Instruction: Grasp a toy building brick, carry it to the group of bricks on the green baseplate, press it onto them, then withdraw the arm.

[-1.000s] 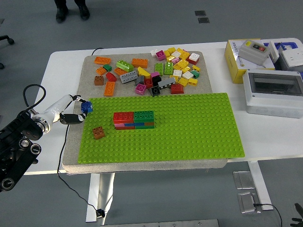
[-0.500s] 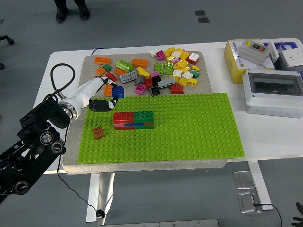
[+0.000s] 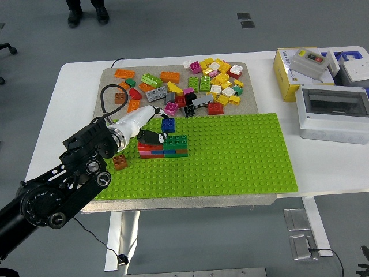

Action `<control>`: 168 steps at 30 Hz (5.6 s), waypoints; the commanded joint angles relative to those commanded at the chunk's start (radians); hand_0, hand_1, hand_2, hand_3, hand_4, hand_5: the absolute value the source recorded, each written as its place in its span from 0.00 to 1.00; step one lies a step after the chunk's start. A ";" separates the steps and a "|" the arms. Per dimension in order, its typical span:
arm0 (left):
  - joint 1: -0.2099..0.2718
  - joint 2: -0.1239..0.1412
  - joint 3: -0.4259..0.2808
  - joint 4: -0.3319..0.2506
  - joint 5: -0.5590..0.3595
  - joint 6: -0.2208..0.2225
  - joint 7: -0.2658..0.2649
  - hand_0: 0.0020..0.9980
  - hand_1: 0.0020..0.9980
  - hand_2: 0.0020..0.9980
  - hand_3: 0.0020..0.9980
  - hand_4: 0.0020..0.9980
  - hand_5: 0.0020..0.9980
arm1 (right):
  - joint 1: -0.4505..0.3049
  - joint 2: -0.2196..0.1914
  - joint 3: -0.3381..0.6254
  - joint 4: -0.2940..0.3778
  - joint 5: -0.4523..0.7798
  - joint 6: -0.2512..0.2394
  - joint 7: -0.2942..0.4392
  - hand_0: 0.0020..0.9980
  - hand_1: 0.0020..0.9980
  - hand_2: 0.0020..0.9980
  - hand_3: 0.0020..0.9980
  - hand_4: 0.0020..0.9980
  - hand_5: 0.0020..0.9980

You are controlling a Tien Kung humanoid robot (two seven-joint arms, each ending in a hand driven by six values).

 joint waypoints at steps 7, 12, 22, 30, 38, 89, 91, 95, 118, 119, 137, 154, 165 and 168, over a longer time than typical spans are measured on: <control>0.006 0.001 0.013 0.008 -0.006 -0.010 0.014 0.99 0.97 0.95 0.56 0.48 0.23 | -0.003 0.001 0.002 0.000 -0.001 -0.001 0.000 0.72 0.68 0.68 0.71 0.62 0.96; 0.015 0.009 0.009 -0.002 -0.002 -0.014 0.019 0.99 0.96 0.95 0.56 0.48 0.23 | -0.005 0.001 0.002 0.000 0.000 -0.001 0.001 0.72 0.68 0.68 0.71 0.62 0.96; 0.029 0.021 0.011 -0.020 0.002 -0.017 0.026 0.98 0.96 0.95 0.57 0.49 0.24 | -0.007 0.002 0.004 0.000 -0.001 -0.002 0.002 0.72 0.68 0.68 0.71 0.62 0.96; 0.029 0.019 0.017 -0.016 -0.001 -0.011 0.024 0.98 0.96 0.95 0.57 0.49 0.25 | -0.006 0.002 0.002 0.000 0.000 -0.001 0.002 0.72 0.68 0.68 0.71 0.62 0.96; 0.027 0.016 0.026 -0.015 -0.002 -0.010 0.024 0.98 0.96 0.95 0.57 0.50 0.25 | -0.006 0.001 0.003 0.000 0.001 -0.001 0.001 0.72 0.68 0.68 0.71 0.62 0.96; 0.030 0.018 0.049 -0.016 0.002 -0.013 0.029 0.98 0.96 0.95 0.58 0.52 0.25 | -0.005 0.002 0.007 0.000 0.000 -0.005 0.004 0.72 0.68 0.68 0.71 0.62 0.96; 0.030 0.018 0.049 -0.016 0.002 -0.013 0.029 0.98 0.96 0.95 0.58 0.52 0.25 | -0.006 0.002 0.007 0.000 0.001 -0.006 0.004 0.72 0.68 0.68 0.71 0.62 0.96; 0.030 0.018 0.050 -0.015 0.000 -0.012 0.029 0.98 0.96 0.95 0.64 0.52 0.24 | -0.006 0.002 0.007 0.000 0.002 -0.007 0.006 0.72 0.68 0.68 0.71 0.62 0.96; 0.029 0.020 0.054 -0.013 -0.005 -0.014 0.030 0.98 0.97 0.97 0.78 0.58 0.25 | -0.005 0.001 0.011 0.000 -0.002 -0.012 0.015 0.72 0.68 0.68 0.71 0.62 0.96; 0.029 0.020 0.054 -0.013 -0.005 -0.014 0.029 0.98 0.97 0.97 0.78 0.58 0.25 | -0.005 0.001 0.011 0.000 -0.002 -0.012 0.016 0.72 0.68 0.68 0.71 0.62 0.96; 0.027 0.021 0.056 -0.010 -0.010 -0.013 0.025 0.98 0.98 0.98 0.81 0.59 0.26 | -0.004 0.001 0.010 0.000 0.001 -0.016 0.023 0.72 0.67 0.67 0.70 0.62 0.96; 0.028 0.028 0.020 -0.036 -0.018 -0.024 0.009 0.98 0.98 0.99 0.82 0.65 0.31 | -0.004 0.001 0.011 0.000 0.000 -0.016 0.023 0.72 0.67 0.67 0.70 0.62 0.96; 0.043 0.067 -0.043 -0.152 -0.001 -0.030 0.017 0.98 0.98 0.99 0.81 0.70 0.37 | -0.004 0.000 0.015 0.000 -0.003 -0.016 0.022 0.72 0.67 0.67 0.70 0.62 0.96; 0.047 0.083 -0.054 -0.201 0.016 -0.027 0.019 0.98 0.98 0.99 0.74 0.72 0.41 | -0.006 0.000 0.019 0.000 -0.007 -0.017 0.021 0.72 0.67 0.67 0.70 0.62 0.96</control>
